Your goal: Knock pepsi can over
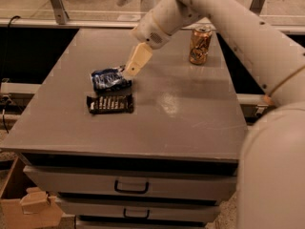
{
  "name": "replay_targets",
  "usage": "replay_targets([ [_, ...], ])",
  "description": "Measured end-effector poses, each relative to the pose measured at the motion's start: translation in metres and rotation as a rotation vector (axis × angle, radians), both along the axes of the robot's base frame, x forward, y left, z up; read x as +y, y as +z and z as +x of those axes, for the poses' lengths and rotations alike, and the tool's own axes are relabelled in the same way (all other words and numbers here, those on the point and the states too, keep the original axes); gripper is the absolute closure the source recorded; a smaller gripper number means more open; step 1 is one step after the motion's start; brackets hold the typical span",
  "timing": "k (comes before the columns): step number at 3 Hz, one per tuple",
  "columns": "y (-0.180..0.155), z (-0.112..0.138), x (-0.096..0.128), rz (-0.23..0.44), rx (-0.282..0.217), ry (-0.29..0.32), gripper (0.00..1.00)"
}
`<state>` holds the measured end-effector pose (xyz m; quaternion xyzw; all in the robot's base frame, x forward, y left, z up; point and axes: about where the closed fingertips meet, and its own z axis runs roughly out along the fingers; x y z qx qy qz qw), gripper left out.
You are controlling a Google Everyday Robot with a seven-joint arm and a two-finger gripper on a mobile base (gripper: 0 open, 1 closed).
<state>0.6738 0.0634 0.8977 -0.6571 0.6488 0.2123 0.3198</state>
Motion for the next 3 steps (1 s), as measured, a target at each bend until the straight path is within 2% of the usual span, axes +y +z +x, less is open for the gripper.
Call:
replay_targets([
  [1, 0.040, 0.022, -0.092, 0.115, -0.141, -0.156, 0.00],
  [2, 0.089, 0.036, -0.179, 0.149, -0.293, -0.288, 0.00],
  [3, 0.097, 0.038, -0.184, 0.155, -0.310, -0.296, 0.00],
])
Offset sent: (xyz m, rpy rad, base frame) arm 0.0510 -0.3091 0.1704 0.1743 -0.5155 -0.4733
